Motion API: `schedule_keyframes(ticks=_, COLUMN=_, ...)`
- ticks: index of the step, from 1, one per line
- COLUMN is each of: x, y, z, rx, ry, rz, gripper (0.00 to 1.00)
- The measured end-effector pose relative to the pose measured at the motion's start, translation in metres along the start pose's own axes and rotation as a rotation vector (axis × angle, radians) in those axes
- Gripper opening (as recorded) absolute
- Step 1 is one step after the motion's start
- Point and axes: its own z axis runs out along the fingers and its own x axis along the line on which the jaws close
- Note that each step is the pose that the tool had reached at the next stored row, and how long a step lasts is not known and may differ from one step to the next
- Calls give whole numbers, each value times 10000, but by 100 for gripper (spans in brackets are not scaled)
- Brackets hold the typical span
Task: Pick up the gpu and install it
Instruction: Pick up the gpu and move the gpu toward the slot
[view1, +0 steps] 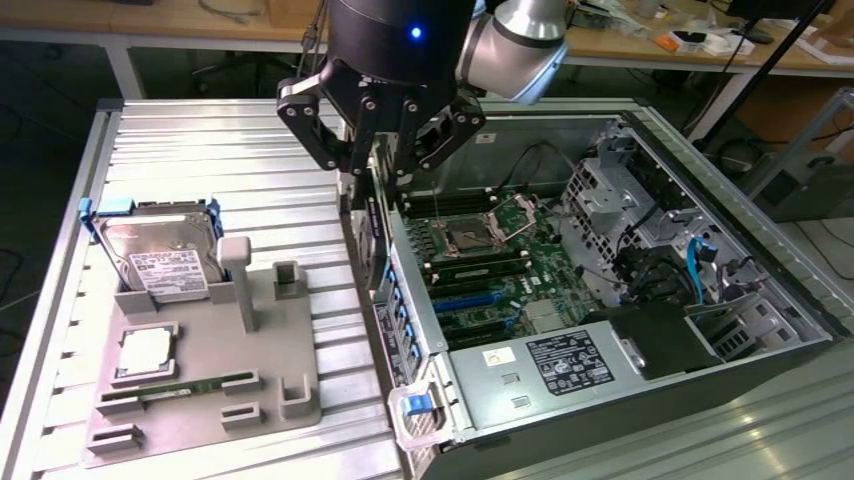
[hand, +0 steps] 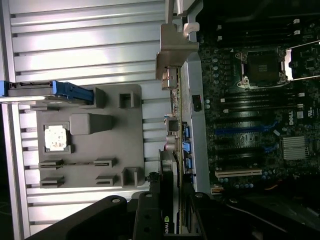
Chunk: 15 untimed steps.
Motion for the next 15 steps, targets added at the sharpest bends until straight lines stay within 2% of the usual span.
schedule_keyframes(ticks=15, x=-73, y=7, z=-1, rx=0, ry=0, rz=0, gripper=27)
